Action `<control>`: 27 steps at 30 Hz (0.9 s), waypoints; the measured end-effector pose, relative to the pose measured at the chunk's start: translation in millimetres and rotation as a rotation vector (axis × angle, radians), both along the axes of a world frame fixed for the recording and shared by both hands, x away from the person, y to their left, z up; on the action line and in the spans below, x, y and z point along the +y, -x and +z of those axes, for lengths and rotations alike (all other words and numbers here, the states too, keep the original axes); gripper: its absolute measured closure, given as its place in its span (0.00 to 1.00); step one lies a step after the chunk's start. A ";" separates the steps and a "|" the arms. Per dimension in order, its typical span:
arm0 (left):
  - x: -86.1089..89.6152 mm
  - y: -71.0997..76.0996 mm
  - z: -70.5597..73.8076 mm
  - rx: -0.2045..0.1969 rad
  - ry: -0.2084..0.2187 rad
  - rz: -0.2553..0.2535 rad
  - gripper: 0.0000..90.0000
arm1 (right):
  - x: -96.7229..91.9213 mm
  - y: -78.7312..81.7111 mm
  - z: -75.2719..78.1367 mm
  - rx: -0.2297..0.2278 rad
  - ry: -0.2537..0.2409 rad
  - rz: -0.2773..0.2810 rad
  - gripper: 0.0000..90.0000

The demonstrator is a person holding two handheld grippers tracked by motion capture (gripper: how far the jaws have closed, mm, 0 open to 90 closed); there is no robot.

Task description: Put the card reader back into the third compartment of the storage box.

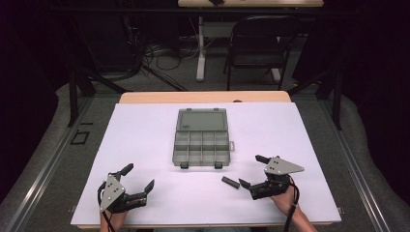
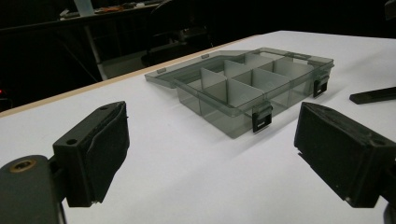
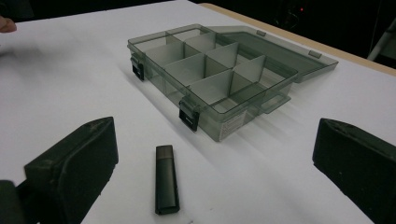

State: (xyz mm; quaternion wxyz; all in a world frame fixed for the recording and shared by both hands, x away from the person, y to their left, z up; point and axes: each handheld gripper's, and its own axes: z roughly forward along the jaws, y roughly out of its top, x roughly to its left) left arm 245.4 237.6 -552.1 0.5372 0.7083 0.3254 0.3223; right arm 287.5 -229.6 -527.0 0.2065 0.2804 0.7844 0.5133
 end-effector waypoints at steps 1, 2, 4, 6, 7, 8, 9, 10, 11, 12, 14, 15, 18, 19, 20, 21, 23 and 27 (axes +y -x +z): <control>0.0 0.0 0.0 0.000 0.000 0.000 0.12 | 2.2 -1.9 -0.7 0.007 0.006 0.007 0.00; -0.1 -0.7 -0.3 0.003 0.003 -0.001 0.12 | 3.9 -3.5 -1.6 0.012 0.008 0.012 0.00; -0.2 -1.1 -0.4 0.004 0.000 -0.002 0.12 | 6.9 -5.7 -3.0 0.023 0.016 0.020 0.00; -0.5 -1.3 -0.4 0.005 -0.001 -0.004 0.12 | 9.2 -7.8 -4.3 0.032 0.024 0.028 0.00; -0.4 -1.0 -0.3 0.005 -0.001 -0.004 0.12 | 10.3 -8.9 -4.8 0.033 0.026 0.030 0.00; 0.1 -0.7 0.0 0.003 -0.003 -0.004 0.12 | 11.4 -9.8 -5.3 0.039 0.026 0.034 0.00; 0.1 -0.6 0.0 0.003 -0.001 -0.003 0.12 | 12.6 -10.5 -5.8 0.043 0.031 0.038 0.00; 0.1 -0.6 0.0 0.003 -0.001 -0.003 0.12 | 13.6 -11.1 -6.4 0.045 0.031 0.041 0.00; 0.3 -0.4 0.1 0.003 -0.003 -0.002 0.12 | 13.6 -11.1 -6.4 0.045 0.031 0.041 0.00; 0.2 -0.2 0.2 0.002 -0.001 -0.002 0.12 | 15.2 -11.9 -7.2 0.051 0.037 0.046 0.00; 0.2 -0.1 0.5 0.000 -0.002 -0.001 0.12 | 17.6 -14.2 -9.4 0.065 0.043 0.056 0.00; 0.4 -0.1 0.5 -0.001 -0.003 -0.001 0.12 | 18.0 -14.9 -10.2 0.067 0.046 0.059 0.00; 0.4 -0.8 0.3 0.001 -0.004 -0.006 0.12 | 18.7 -15.3 -12.9 0.072 0.052 0.071 0.00; 0.3 -1.2 0.2 0.003 -0.008 -0.009 0.12 | 18.8 -15.3 -13.6 0.075 0.051 0.071 0.00; 0.3 -1.2 0.2 0.003 -0.008 -0.009 0.12 | 18.8 -15.3 -13.6 0.075 0.051 0.071 0.00; 0.0 -1.6 0.1 0.004 -0.012 -0.012 0.12 | 19.0 -15.6 -14.5 0.080 0.048 0.073 0.00; -0.8 -1.4 0.1 0.004 -0.014 -0.014 0.12 | 19.8 -15.7 -15.7 0.083 0.050 0.079 0.00; -1.6 -0.8 0.4 0.001 -0.014 -0.016 0.12 | 22.3 -15.4 -18.3 0.092 0.054 0.089 0.00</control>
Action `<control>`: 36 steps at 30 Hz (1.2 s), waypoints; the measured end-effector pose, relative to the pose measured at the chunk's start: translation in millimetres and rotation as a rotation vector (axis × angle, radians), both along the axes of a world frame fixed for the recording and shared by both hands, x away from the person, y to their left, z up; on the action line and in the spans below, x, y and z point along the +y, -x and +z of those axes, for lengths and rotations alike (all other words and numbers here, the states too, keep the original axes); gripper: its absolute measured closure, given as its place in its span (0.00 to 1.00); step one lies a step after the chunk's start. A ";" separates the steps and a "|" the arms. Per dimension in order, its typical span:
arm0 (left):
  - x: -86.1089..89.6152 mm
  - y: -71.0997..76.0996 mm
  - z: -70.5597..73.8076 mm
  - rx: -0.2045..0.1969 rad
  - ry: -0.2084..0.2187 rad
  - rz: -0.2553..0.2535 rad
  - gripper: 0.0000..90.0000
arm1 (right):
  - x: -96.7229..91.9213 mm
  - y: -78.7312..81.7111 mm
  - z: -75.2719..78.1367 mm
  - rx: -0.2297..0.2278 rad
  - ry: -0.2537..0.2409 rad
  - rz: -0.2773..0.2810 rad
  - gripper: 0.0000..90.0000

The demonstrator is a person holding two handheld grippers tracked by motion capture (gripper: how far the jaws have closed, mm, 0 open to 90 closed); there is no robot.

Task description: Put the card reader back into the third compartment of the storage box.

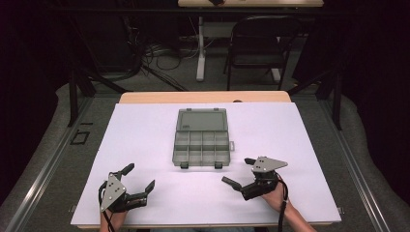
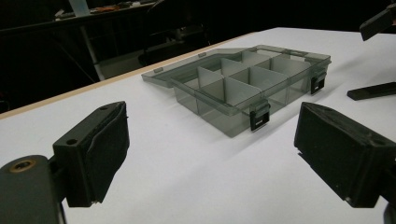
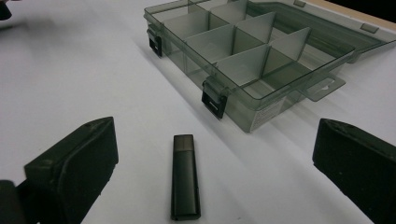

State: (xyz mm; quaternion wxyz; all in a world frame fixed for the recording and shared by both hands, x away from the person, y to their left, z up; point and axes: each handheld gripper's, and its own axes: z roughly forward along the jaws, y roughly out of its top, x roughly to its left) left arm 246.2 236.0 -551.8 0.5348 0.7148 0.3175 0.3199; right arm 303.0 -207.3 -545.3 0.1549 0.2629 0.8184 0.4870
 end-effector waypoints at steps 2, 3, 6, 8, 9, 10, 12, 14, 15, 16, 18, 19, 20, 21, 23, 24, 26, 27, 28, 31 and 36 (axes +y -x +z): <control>0.1 -0.1 -0.1 -0.001 0.000 0.003 0.12 | 1.1 -0.4 -1.6 0.003 0.000 0.008 0.00; 0.2 -0.4 -0.1 -0.002 -0.001 0.002 0.12 | 2.0 -0.8 -3.0 0.011 0.002 0.013 0.00; 0.1 -1.0 -0.5 0.000 0.001 0.002 0.12 | 2.8 -1.3 -4.6 0.017 0.002 0.019 0.00; -0.3 -1.8 -0.9 0.003 0.000 0.001 0.12 | 3.6 -1.8 -6.2 0.023 0.004 0.024 0.00; -0.8 -1.9 -1.1 0.005 0.001 0.000 0.12 | 4.0 -1.9 -6.9 0.025 0.002 0.026 0.00; -1.6 -2.3 -1.3 0.005 -0.002 -0.003 0.12 | 4.8 -1.9 -7.8 0.025 0.003 0.029 0.00; -2.2 -2.3 -1.3 0.006 -0.004 -0.004 0.12 | 5.2 -1.8 -8.2 0.025 0.002 0.028 0.00; -2.5 -2.4 -1.4 0.007 -0.006 -0.006 0.12 | 6.5 -1.4 -9.3 0.034 0.006 0.027 0.00; -2.4 -2.5 -1.4 0.007 -0.007 -0.007 0.12 | 6.5 -1.4 -9.3 0.034 0.006 0.027 0.00; -2.4 -2.4 -1.5 0.008 -0.005 -0.006 0.12 | 8.3 -1.1 -10.8 0.037 0.013 0.028 0.05; -1.9 -2.6 -1.5 0.009 -0.006 -0.006 0.12 | 8.8 -1.0 -11.3 0.038 0.018 0.029 0.08; -1.7 -2.6 -1.6 0.010 -0.006 -0.006 0.12 | 9.9 -0.7 -12.2 0.040 0.024 0.031 0.10; -1.6 -2.6 -1.6 0.011 -0.007 -0.006 0.12 | 10.9 -0.5 -13.2 0.042 0.030 0.032 0.15; -1.6 -2.5 -1.6 0.013 -0.007 -0.008 0.12 | 13.2 0.8 -15.0 0.048 0.043 0.034 0.18; -1.6 -2.3 -1.5 0.012 -0.008 -0.009 0.12 | 13.7 1.3 -15.2 0.049 0.046 0.035 0.20; -1.6 -2.2 -1.5 0.012 -0.008 -0.009 0.12 | 14.9 2.3 -15.6 0.048 0.058 0.036 0.25; -1.6 -2.1 -1.7 0.014 -0.010 -0.009 0.12 | 16.6 4.9 -16.3 0.046 0.080 0.039 0.34; -1.6 -2.1 -1.7 0.014 -0.010 -0.009 0.12 | 16.9 5.6 -16.4 0.042 0.084 0.040 0.36; -1.5 -2.1 -1.8 0.014 -0.010 -0.008 0.12 | 17.2 6.5 -16.6 0.043 0.093 0.032 0.40; -1.3 -2.3 -1.8 0.013 -0.014 -0.011 0.12 | 17.2 8.2 -17.5 0.051 0.105 0.032 0.49; -1.6 -2.3 -2.0 0.014 -0.018 -0.012 0.12 | 17.6 8.3 -19.5 0.059 0.126 0.033 0.62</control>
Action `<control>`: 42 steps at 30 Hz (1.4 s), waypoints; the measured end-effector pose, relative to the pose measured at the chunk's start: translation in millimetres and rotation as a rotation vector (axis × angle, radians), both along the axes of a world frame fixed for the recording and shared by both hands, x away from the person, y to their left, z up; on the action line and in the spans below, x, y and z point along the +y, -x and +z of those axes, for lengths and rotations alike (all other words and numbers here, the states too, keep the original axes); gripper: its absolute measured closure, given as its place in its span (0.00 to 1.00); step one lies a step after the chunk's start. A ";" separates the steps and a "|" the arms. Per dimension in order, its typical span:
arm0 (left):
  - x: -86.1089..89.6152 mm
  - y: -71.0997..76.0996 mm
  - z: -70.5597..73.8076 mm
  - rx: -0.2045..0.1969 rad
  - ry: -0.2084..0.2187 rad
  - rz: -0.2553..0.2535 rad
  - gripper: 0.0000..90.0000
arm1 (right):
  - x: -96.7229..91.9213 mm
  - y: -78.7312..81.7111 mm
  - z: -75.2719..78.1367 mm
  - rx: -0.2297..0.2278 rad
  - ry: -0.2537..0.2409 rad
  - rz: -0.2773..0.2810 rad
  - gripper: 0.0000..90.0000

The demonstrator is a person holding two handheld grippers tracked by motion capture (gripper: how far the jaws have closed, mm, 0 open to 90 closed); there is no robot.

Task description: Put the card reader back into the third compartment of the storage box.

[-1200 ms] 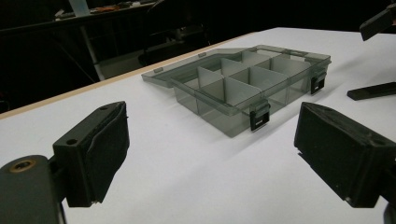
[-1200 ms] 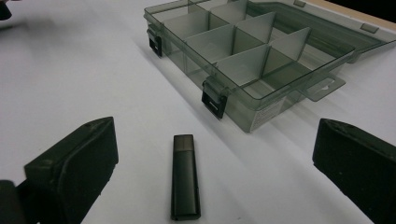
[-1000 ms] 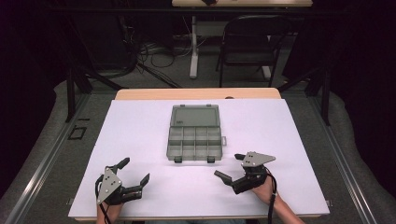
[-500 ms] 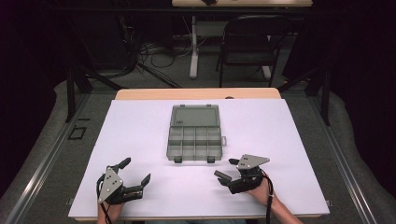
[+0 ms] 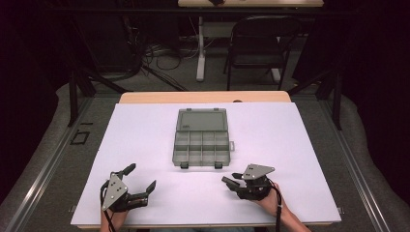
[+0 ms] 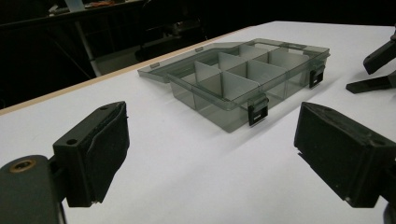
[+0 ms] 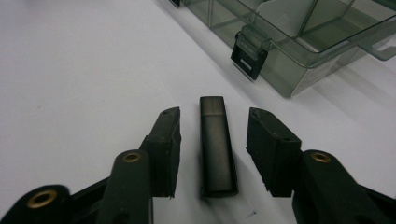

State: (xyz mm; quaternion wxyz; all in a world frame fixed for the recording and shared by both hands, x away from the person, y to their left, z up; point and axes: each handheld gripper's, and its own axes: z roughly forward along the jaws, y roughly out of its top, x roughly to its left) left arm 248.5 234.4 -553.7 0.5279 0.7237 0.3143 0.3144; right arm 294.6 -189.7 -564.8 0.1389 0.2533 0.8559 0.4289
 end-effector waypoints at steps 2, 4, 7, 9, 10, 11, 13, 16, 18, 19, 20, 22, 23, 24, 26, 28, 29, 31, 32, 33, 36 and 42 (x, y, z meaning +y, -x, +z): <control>0.0 0.1 0.0 0.000 -0.001 0.000 0.12 | 0.2 0.1 -0.3 0.003 0.006 -0.001 0.65; 0.0 0.3 0.2 0.000 -0.002 0.000 0.12 | 0.7 -0.1 -1.6 0.012 0.020 -0.001 0.70; 0.2 0.3 0.2 0.000 -0.003 0.001 0.12 | 1.3 -0.6 -2.9 0.021 0.034 -0.002 0.73; 0.0 0.2 0.0 0.000 -0.004 -0.003 0.12 | 1.6 -1.0 -3.6 0.025 0.039 -0.003 0.75; -0.3 0.0 0.1 0.000 -0.008 -0.005 0.12 | 1.5 -1.3 -3.8 0.028 0.038 -0.001 0.75; -0.3 0.0 0.1 0.000 -0.008 -0.005 0.12 | 1.5 -1.3 -3.8 0.028 0.038 -0.001 0.75; -0.3 0.1 0.0 0.001 -0.009 -0.006 0.12 | 1.3 -1.4 -3.8 0.030 0.037 0.001 0.78; -0.2 -0.1 -0.1 0.002 -0.009 -0.004 0.12 | 0.9 -1.8 -4.2 0.031 0.031 0.002 0.80; -0.5 -0.2 -0.2 0.004 -0.009 -0.004 0.12 | 0.7 -2.1 -4.3 0.029 0.031 0.003 0.81; -0.5 -0.2 -0.2 0.004 -0.009 -0.004 0.12 | 0.7 -2.1 -4.2 0.032 0.032 0.004 0.81; -0.6 -0.1 -0.2 0.004 -0.009 -0.005 0.12 | 0.7 -2.2 -4.1 0.031 0.032 0.003 0.81; -0.7 0.1 -0.1 0.003 -0.008 -0.006 0.12 | 0.8 -2.1 -4.1 0.029 0.032 0.003 0.82; -0.7 0.1 -0.1 0.003 -0.008 -0.006 0.12 | 0.9 -1.8 -3.9 0.027 0.033 0.003 0.82; -0.6 0.1 -0.1 0.003 -0.009 -0.006 0.12 | 0.9 -1.8 -3.9 0.027 0.033 0.003 0.82; -0.3 0.0 0.0 0.003 -0.010 -0.004 0.12 | 0.7 -1.6 -3.2 0.020 0.035 0.002 0.82; -0.4 -0.1 -0.1 0.003 -0.013 -0.004 0.12 | -0.1 -1.5 -2.0 0.015 0.036 0.000 0.82; -0.5 -0.1 -0.1 0.004 -0.011 -0.004 0.12 | -0.4 -1.5 -1.8 0.011 0.033 -0.003 0.82; -0.7 0.0 -0.1 0.003 -0.011 -0.005 0.12 | -0.9 -1.3 -1.0 0.011 0.036 -0.003 0.82; -0.6 0.1 0.0 0.002 -0.011 -0.006 0.12 | -1.5 -0.8 0.3 0.007 0.031 -0.004 0.82; -0.6 0.1 0.0 0.002 -0.011 -0.006 0.12 | -1.5 -0.8 0.3 0.007 0.031 -0.004 0.82; -0.3 0.2 0.1 0.002 -0.012 -0.005 0.12 | -2.4 -0.5 2.0 0.000 0.026 -0.006 0.82; -0.6 0.2 0.0 0.002 -0.012 -0.005 0.12 | -4.1 0.1 4.8 -0.009 0.025 -0.011 0.82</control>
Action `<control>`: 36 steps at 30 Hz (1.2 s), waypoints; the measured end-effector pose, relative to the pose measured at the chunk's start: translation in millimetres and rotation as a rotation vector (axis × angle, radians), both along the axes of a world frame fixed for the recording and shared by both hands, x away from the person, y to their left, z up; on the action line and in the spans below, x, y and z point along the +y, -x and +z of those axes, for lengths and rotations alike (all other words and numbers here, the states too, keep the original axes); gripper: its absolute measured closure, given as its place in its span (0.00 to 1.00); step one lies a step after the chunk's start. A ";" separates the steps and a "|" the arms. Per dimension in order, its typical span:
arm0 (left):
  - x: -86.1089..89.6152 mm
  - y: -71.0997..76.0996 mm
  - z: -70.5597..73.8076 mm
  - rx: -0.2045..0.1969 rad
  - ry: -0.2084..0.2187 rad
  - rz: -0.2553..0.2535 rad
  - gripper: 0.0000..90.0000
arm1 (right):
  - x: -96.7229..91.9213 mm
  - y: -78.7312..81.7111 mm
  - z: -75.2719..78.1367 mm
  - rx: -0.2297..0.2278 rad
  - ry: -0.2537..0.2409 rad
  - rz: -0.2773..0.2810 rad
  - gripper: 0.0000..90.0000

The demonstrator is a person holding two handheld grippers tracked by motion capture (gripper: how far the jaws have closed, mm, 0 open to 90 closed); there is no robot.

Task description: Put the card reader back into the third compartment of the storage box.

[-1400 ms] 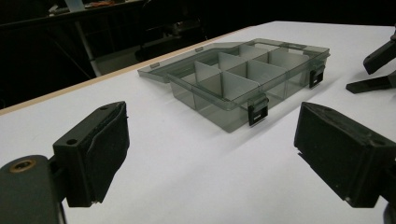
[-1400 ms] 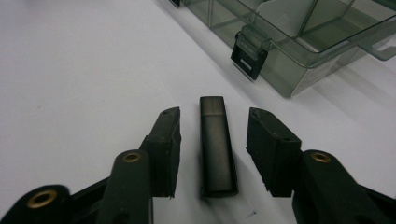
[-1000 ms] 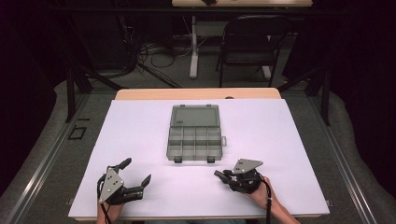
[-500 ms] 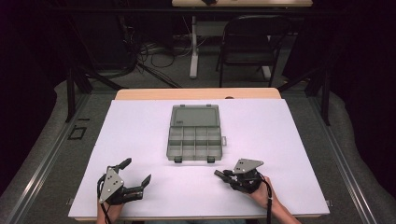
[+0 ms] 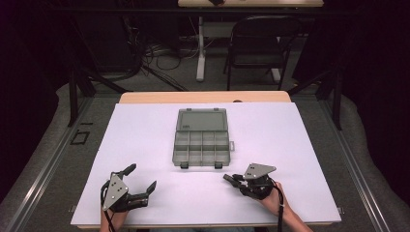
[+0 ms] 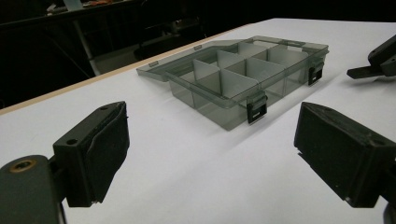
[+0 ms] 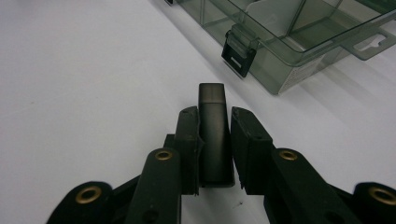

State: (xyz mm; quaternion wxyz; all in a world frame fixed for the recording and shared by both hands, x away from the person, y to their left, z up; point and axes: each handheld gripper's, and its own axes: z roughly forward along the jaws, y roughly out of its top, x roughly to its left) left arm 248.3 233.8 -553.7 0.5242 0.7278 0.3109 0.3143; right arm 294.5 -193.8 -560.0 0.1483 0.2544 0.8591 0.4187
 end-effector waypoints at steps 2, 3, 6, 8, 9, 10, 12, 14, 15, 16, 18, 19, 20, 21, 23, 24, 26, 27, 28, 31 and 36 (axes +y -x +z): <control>0.2 0.0 0.0 -0.001 0.001 -0.001 0.12 | -0.6 0.3 1.0 -0.006 -0.003 -0.001 0.82; 0.1 -0.1 -0.2 0.000 0.001 0.000 0.12 | -1.2 0.5 1.9 -0.008 -0.002 -0.001 0.82; -0.1 -0.1 -0.3 0.002 0.001 0.000 0.12 | -1.6 0.6 2.7 -0.011 -0.004 -0.002 0.82; -0.4 -0.3 -0.4 0.002 0.000 -0.001 0.12 | -2.3 1.2 4.0 -0.015 -0.006 -0.002 0.82; -0.4 -0.3 -0.4 0.002 -0.001 -0.002 0.12 | -2.4 1.3 4.4 -0.018 -0.008 -0.003 0.82; -0.4 -0.3 -0.4 0.002 -0.001 -0.002 0.12 | -2.4 1.3 4.4 -0.018 -0.008 -0.003 0.82; -0.2 -0.2 -0.5 0.002 0.002 -0.002 0.12 | -2.6 1.7 5.3 -0.021 -0.009 -0.003 0.82; -0.2 -0.1 -0.6 0.002 0.004 -0.002 0.12 | -2.9 1.9 6.3 -0.021 -0.009 -0.002 0.82; -0.2 -0.2 -0.6 0.002 0.003 -0.002 0.12 | -2.8 2.2 6.7 -0.022 -0.012 -0.003 0.82; -0.1 -0.4 -0.6 0.002 0.002 -0.002 0.12 | -2.9 2.2 7.1 -0.023 -0.013 -0.002 0.82; -0.3 -0.2 -0.5 0.001 0.002 -0.004 0.12 | -3.5 2.8 8.6 -0.028 -0.012 -0.006 0.82; -0.4 -0.2 -0.4 0.000 0.000 -0.005 0.12 | -3.7 2.8 9.0 -0.031 -0.014 -0.007 0.82; -0.4 -0.2 -0.4 0.000 0.000 -0.005 0.12 | -4.0 2.9 9.6 -0.032 -0.015 -0.007 0.82; -0.4 -0.2 -0.4 0.000 0.000 -0.006 0.12 | -4.0 2.9 9.6 -0.032 -0.015 -0.007 0.82; -0.4 -0.3 -0.4 0.000 -0.002 -0.005 0.12 | -4.4 2.7 10.6 -0.038 -0.014 -0.006 0.82; -0.4 -0.2 -0.4 0.001 0.002 -0.004 0.12 | -4.5 2.7 10.8 -0.038 -0.016 -0.007 0.82; -0.4 -0.3 -0.4 0.000 0.001 -0.004 0.12 | -5.0 2.6 12.2 -0.042 -0.018 -0.011 0.82; -0.4 -0.3 -0.5 0.001 0.000 -0.004 0.12 | -5.0 2.6 12.2 -0.042 -0.018 -0.011 0.82; -0.4 -0.3 -0.5 0.001 -0.001 -0.004 0.12 | -5.3 2.6 13.0 -0.045 -0.019 -0.013 0.82; -0.7 -0.5 -0.6 0.001 -0.002 -0.005 0.12 | -6.2 2.6 15.1 -0.049 -0.021 -0.013 0.82; -1.2 -0.7 -1.0 0.004 -0.001 -0.006 0.12 | -7.0 2.9 18.4 -0.059 -0.030 -0.016 0.82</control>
